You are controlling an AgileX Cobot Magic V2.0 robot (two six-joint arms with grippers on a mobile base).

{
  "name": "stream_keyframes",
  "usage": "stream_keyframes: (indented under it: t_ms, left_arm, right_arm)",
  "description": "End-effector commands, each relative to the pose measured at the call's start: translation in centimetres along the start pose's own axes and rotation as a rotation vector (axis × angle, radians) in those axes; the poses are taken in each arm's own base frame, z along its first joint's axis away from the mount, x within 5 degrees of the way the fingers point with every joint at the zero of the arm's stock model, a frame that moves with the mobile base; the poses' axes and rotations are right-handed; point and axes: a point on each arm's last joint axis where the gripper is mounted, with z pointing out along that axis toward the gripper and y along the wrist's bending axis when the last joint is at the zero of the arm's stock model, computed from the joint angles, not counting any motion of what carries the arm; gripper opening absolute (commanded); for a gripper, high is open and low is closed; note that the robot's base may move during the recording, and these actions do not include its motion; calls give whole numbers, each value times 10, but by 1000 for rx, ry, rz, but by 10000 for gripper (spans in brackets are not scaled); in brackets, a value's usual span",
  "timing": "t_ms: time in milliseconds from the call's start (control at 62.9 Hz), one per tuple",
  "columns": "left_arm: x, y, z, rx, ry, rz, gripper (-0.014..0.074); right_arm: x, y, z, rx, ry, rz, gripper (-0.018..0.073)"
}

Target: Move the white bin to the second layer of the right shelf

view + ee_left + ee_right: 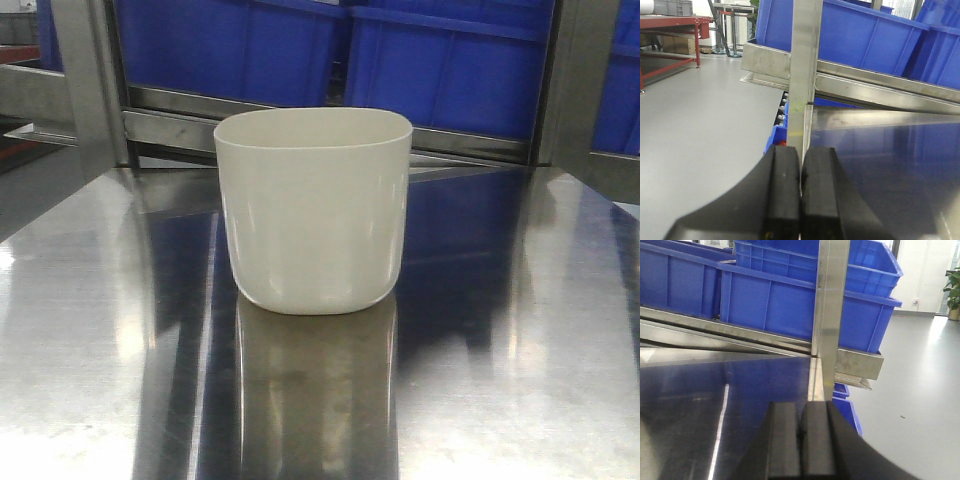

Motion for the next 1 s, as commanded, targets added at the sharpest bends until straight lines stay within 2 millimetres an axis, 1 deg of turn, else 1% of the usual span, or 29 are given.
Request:
stream_keyframes:
  t_ms: [0,318,381,509,715,811,874,985]
  left_arm:
    - [1,1,0,3,-72,-7,85]
    - [1,1,0,3,-72,-7,85]
    - [1,1,0,3,-72,-7,85]
    - [1,1,0,3,-72,-7,85]
    - [1,1,0,3,-72,-7,85]
    - [1,1,0,3,-72,-7,85]
    - [1,1,0,3,-72,-7,85]
    - [1,1,0,3,-72,-7,85]
  right_arm:
    - [-9,-1,-1,12,-101,-17,48]
    - [-9,-1,-1,12,-103,-17,48]
    - [-13,-1,-2,14,-129,-17,48]
    - [-31,-1,-4,12,-147,-39,48]
    - [-65,0,-4,-6,77,-66,48]
    - [-82,0,4,-12,176,-67,48]
    - [-92,0,15,-16,237,-76,48]
    - [-100,1,34,-34,304,-136,48]
